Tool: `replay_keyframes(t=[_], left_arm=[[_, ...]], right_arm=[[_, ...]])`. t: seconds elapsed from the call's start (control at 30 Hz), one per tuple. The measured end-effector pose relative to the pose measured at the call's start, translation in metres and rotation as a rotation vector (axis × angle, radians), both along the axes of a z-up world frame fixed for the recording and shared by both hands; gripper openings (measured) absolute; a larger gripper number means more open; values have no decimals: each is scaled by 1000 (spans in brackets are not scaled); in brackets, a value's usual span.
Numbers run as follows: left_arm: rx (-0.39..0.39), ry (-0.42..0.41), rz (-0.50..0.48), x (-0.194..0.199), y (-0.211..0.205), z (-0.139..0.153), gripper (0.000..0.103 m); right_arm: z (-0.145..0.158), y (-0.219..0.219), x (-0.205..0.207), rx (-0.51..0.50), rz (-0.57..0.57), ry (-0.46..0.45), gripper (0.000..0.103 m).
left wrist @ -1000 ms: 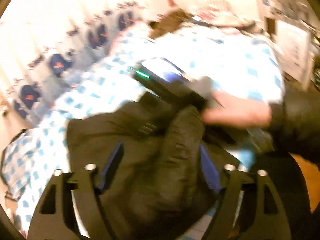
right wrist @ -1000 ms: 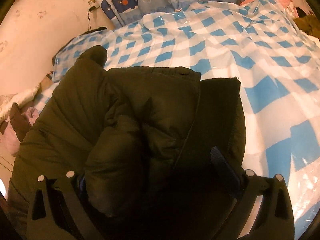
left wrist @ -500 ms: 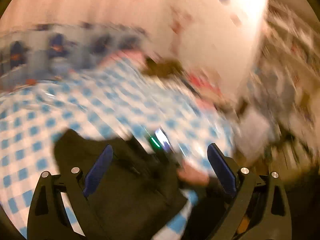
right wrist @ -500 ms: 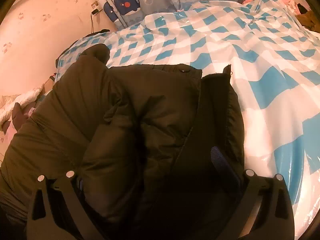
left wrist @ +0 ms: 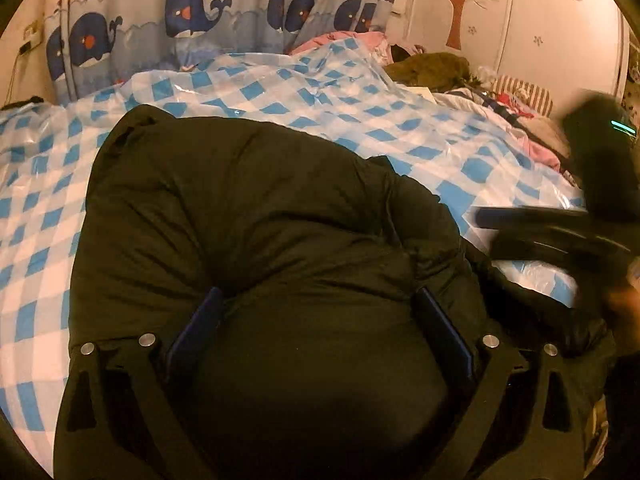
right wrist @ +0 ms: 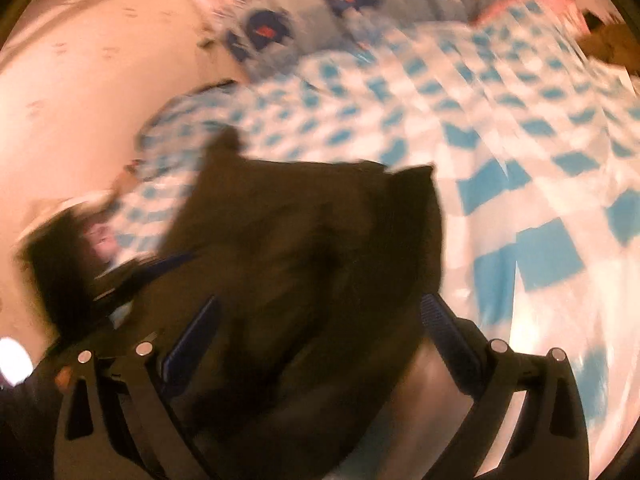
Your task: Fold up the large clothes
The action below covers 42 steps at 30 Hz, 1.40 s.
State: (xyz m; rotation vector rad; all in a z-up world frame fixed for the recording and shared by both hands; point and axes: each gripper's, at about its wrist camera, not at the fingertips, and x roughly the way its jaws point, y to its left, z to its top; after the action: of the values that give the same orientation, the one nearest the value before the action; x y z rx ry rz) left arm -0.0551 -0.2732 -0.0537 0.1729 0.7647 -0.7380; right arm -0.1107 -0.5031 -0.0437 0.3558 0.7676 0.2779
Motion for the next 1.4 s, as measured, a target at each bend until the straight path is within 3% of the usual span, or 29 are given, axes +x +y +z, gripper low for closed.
replay_keyframes(t=[0.07, 0.17, 0.23, 0.3, 0.4, 0.5, 0.57, 0.63, 0.73, 0.77, 0.83, 0.97, 1.17, 1.27, 1.4], left_arm=[[-8, 0, 4, 3, 1, -2, 92], [-3, -17, 19, 1, 3, 5, 92], [21, -35, 30, -3, 3, 7, 92], [43, -59, 44, -6, 5, 6, 92], [60, -94, 70, -9, 11, 7, 92], [55, -109, 74, -9, 12, 6, 92], [58, -117, 76, -10, 11, 5, 92], [52, -118, 76, -10, 12, 5, 93], [40, -118, 77, -8, 16, 5, 93], [41, -128, 85, -8, 16, 4, 93], [45, -115, 99, -4, 16, 1, 92], [34, -99, 86, -1, 20, -3, 93], [15, -94, 86, 1, 23, -3, 93], [11, -97, 86, 1, 24, -3, 93], [14, -96, 84, 1, 23, -4, 93]], right_arm=[[3, 19, -25, -129, -9, 7, 96], [-44, 41, -27, -334, -18, 186, 96], [-73, 40, -28, -263, -30, 230, 96], [-66, 42, -27, -282, -18, 241, 96], [-35, 27, -27, -202, -33, 203, 96], [13, 0, -21, -94, -128, 84, 96], [38, -1, 4, -29, -115, 35, 96], [44, 14, 35, -68, -80, 40, 96], [6, 36, 100, -286, -106, 151, 96], [-14, 36, 113, -297, -98, 191, 97], [-61, 28, 131, -170, -63, 266, 98], [-48, 23, 112, -172, -87, 252, 97], [0, -1, 27, -12, -137, 139, 97], [-4, 8, -2, -4, -105, 167, 97], [-45, 33, -12, -73, -73, 265, 97]])
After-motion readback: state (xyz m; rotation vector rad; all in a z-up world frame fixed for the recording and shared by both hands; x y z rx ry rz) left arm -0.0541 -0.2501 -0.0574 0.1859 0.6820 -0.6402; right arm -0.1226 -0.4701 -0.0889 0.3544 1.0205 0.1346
